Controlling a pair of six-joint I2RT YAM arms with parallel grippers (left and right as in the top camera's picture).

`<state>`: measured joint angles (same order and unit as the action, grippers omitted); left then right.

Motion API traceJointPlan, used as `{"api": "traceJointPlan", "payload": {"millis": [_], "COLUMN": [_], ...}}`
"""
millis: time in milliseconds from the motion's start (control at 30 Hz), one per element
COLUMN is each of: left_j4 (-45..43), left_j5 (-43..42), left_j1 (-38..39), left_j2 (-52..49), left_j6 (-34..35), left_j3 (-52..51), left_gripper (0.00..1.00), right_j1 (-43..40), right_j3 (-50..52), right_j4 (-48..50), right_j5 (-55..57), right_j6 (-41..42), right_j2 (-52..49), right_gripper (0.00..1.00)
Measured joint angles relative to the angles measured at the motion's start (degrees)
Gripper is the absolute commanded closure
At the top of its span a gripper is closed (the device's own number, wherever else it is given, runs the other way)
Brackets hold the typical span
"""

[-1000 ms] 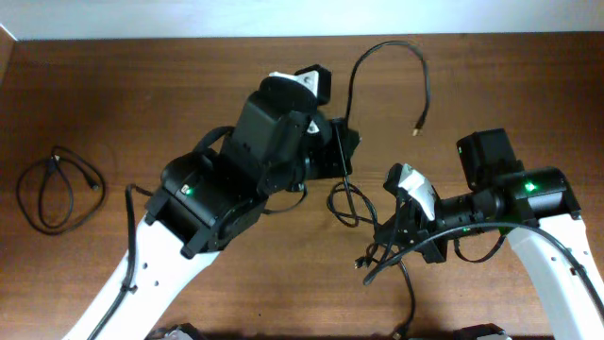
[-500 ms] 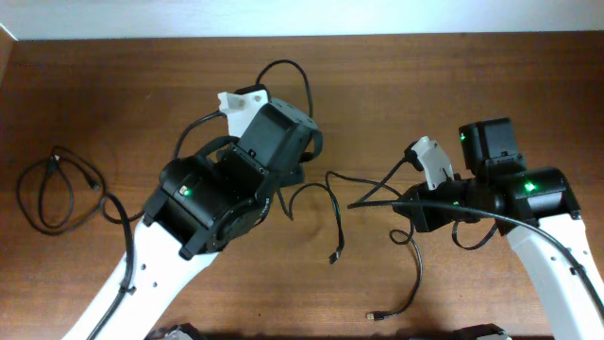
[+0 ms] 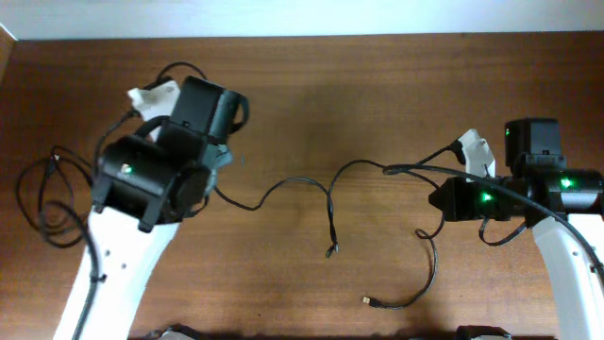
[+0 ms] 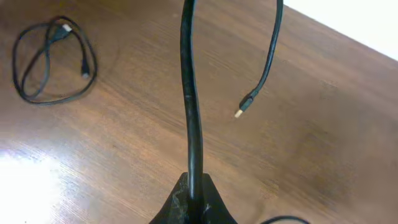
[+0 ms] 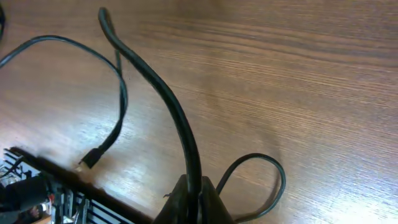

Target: Untangle cables

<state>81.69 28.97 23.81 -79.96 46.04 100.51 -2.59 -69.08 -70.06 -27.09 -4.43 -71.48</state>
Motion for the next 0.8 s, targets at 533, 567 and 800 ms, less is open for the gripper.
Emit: {"api": "traceJointPlan", "payload": {"millis": [533,567,800], "left_j4": [3.9,4.1,4.3], "left_j5": [0.0,0.0,0.0], "left_j1": [-22.8,-24.4,-29.6], "left_j2": [7.1,7.2,7.2], "left_j6": [0.0,0.0,0.0], "left_j3": [0.0,0.0,0.0], "left_gripper": [1.00,1.00,1.00], "right_j1": [0.0,0.0,-3.9], "right_j3": [0.0,0.0,0.0], "right_j4": [0.2,0.2,1.4], "right_j5": [5.1,5.6,19.3], "right_j6": [0.0,-0.1,7.1], "right_j2": [0.0,0.0,0.0], "right_gripper": [0.96,0.96,0.96]}}
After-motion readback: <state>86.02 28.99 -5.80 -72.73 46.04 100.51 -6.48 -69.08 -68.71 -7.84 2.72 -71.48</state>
